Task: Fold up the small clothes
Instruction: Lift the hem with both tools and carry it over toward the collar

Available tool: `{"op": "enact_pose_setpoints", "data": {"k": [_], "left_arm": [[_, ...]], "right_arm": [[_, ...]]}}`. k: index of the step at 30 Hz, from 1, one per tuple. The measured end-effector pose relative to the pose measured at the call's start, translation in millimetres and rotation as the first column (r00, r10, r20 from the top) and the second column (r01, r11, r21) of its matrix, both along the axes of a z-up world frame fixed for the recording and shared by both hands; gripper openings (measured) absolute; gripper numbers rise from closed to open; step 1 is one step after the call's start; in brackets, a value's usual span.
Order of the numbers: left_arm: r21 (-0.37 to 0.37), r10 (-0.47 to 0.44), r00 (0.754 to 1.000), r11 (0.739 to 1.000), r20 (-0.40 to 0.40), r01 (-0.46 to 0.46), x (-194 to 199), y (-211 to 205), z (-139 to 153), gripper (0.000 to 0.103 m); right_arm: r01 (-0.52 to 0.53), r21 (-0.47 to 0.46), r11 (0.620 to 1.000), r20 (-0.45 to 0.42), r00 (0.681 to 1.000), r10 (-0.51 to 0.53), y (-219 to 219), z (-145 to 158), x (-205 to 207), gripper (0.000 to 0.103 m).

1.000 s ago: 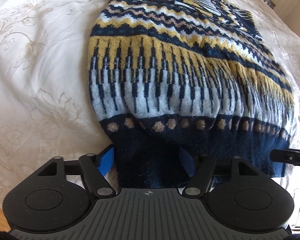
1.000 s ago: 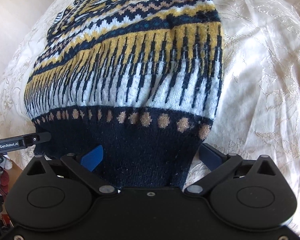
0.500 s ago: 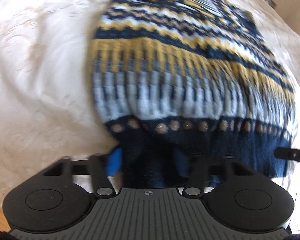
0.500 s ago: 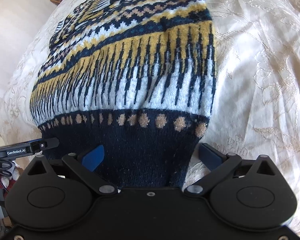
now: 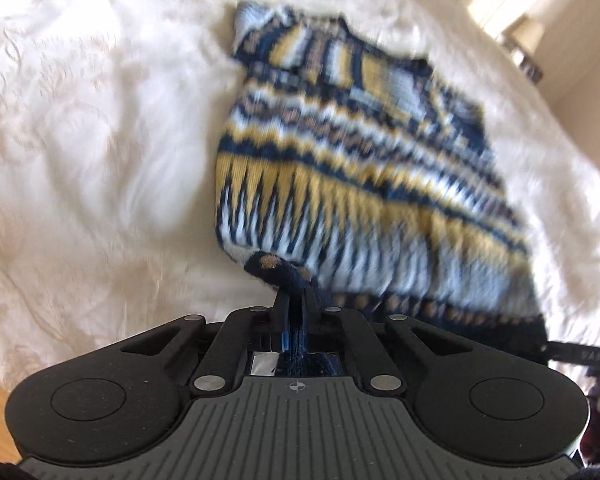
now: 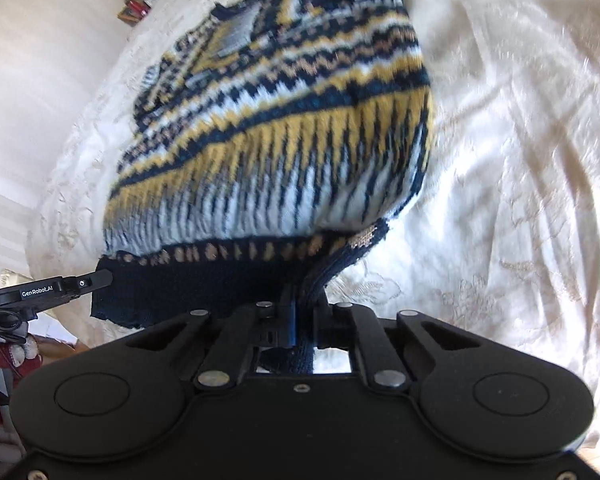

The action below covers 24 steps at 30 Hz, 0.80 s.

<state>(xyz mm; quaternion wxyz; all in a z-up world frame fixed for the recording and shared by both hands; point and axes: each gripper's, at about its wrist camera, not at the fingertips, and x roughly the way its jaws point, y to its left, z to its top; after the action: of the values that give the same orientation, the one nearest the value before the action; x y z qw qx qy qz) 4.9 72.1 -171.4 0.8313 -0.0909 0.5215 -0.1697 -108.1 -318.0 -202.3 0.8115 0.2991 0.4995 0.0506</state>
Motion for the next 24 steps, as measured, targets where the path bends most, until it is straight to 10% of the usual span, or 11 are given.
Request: {"op": "enact_pose_setpoints", "data": {"k": [24], "left_arm": [[-0.182,0.061,0.955,0.983,0.291,-0.007,177.8,-27.5,102.7,0.005]], "right_arm": [[0.220,-0.015,0.975,0.345,0.917,-0.202,-46.8,108.6,165.1,0.014]]}}
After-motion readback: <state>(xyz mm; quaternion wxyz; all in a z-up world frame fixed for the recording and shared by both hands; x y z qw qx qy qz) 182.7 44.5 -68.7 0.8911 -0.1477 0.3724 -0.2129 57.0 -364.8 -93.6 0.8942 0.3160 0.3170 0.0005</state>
